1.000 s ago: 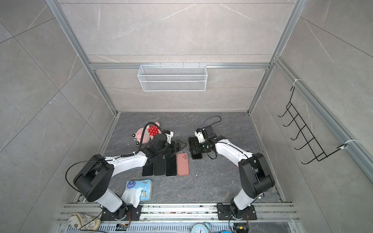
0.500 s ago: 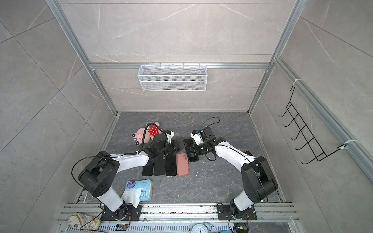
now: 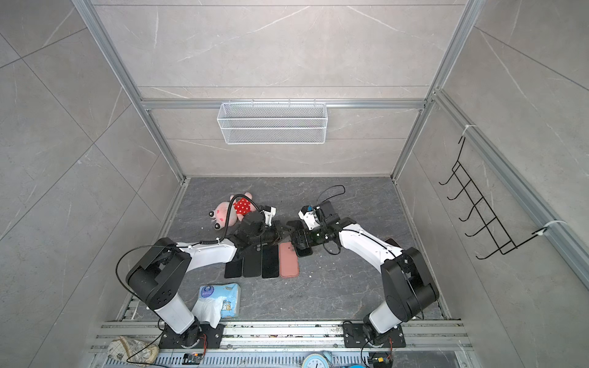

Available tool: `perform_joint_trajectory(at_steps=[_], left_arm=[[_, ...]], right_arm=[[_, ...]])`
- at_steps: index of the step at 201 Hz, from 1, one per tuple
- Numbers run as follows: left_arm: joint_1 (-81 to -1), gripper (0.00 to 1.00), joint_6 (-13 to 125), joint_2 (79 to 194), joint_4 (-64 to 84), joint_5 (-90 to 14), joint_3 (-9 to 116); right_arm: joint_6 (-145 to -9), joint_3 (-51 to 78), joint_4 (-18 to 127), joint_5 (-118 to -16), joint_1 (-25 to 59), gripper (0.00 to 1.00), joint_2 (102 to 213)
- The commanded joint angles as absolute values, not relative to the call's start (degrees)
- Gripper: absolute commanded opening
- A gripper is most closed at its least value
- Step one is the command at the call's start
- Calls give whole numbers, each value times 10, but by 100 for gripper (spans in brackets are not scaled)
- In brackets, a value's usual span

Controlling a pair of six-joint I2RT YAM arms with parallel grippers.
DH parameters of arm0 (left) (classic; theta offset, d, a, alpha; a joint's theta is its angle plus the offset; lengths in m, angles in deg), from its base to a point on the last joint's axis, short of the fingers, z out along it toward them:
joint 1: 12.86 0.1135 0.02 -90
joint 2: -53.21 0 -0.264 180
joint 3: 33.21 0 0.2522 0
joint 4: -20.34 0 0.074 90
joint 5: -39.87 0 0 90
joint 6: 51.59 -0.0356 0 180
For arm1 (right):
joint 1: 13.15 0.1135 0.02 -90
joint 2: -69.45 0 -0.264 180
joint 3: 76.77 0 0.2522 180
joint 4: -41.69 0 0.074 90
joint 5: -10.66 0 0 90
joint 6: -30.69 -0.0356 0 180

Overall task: Take the phone out of the phone case
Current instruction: Pass the phone, then remove the phone case from the phone.

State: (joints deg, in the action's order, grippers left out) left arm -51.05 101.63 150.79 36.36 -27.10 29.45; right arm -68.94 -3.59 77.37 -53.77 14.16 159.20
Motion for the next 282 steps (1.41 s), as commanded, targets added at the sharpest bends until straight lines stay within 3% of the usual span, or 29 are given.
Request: perform_joint_trajectory(at_steps=[1,42,80,105,132,167,282], left_arm=[[-505,0,1015,1501,380,-275,288],[-498,0,1022,1437,420,-339,251],[-488,0,1036,1356,518,-440,195],[-488,0,1056,1324,617,-505,153],[-490,0,1091,1324,715,-537,133],[-493,0,1139,1355,819,-540,129],[-520,0,1170,1392,872,-551,142]], right_arm=[[-710,-43,743,-526,145,39,1571],[-861,-126,644,-559,144,77,1466],[-990,-185,583,-591,145,92,1349],[-1084,-245,489,-583,144,96,1299],[-1175,-299,378,-563,145,95,1291],[-1284,-353,201,-539,154,86,1332],[-1333,-348,-2,-523,186,50,1446]])
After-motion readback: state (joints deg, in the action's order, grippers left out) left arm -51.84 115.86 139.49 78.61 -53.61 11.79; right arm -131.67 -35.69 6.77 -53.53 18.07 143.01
